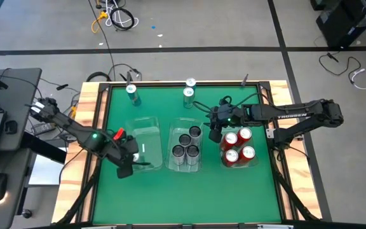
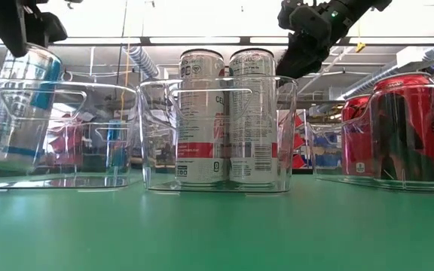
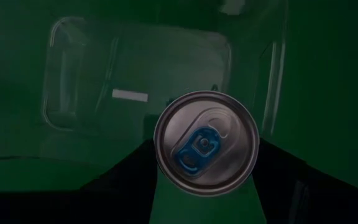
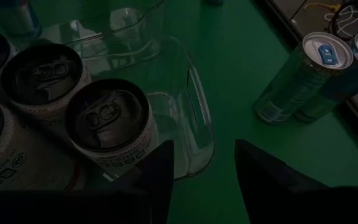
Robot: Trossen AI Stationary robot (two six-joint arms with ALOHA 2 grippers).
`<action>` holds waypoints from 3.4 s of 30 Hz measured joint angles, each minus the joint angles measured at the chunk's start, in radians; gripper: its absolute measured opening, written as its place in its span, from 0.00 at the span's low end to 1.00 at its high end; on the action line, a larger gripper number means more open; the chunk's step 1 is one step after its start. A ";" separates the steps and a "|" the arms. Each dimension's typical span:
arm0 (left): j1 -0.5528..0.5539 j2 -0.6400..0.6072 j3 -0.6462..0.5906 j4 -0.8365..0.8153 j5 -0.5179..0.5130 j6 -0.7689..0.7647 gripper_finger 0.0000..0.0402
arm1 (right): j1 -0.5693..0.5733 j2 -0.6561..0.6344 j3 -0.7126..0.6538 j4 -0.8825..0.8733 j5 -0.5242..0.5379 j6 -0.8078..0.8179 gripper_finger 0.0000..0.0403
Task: Sort soda cans
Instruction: Put the bottom right blue soda can into the left transparent bin, then put the top left blue soda can into the left transparent bin
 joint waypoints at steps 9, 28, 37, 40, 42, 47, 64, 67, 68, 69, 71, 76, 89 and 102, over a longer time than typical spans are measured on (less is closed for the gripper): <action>0.000 0.002 -0.023 0.029 -0.069 0.033 0.54 | 0.000 0.000 0.000 -0.003 0.000 -0.004 0.39; -0.020 0.078 -0.016 0.023 -0.037 0.006 0.66 | 0.000 0.000 0.000 -0.002 0.000 -0.004 0.39; -0.019 0.083 -0.013 0.014 0.008 -0.018 0.69 | 0.000 0.000 0.000 -0.001 0.000 -0.004 0.39; -0.019 0.084 0.010 0.007 0.008 -0.021 0.69 | 0.000 0.000 0.000 -0.001 0.000 -0.004 0.39; -0.019 0.083 0.032 0.006 0.011 -0.021 0.69 | 0.000 0.000 0.000 0.000 0.000 -0.004 0.39; -0.018 0.082 0.111 -0.047 0.016 -0.017 0.69 | 0.000 0.000 0.000 0.000 0.000 -0.004 0.39; 0.368 0.065 0.297 -0.232 -0.108 0.305 0.55 | 0.000 0.000 0.000 0.023 0.000 -0.033 0.39; 0.510 0.065 0.297 -0.226 -0.107 0.403 0.46 | 0.000 0.000 0.000 0.027 0.000 -0.046 0.39; 0.557 0.065 0.297 -0.221 -0.107 0.432 0.43 | 0.000 0.000 0.000 0.029 0.000 -0.048 0.39; 0.606 0.065 0.297 -0.216 -0.108 0.459 0.40 | -0.001 0.000 0.000 0.030 0.000 -0.051 0.39; 0.704 0.065 0.297 -0.205 -0.107 0.508 0.32 | -0.001 0.000 0.000 0.030 0.000 -0.058 0.39; 0.943 0.065 0.297 -0.145 -0.033 0.645 0.06 | -0.001 0.000 0.000 0.030 0.000 -0.064 0.39; 1.228 0.189 0.297 -0.088 0.055 0.836 0.24 | -0.002 0.000 0.000 0.030 -0.007 -0.065 0.39; 1.328 0.339 0.297 -0.091 0.002 0.927 0.73 | -0.009 0.000 0.000 0.022 -0.085 -0.054 0.39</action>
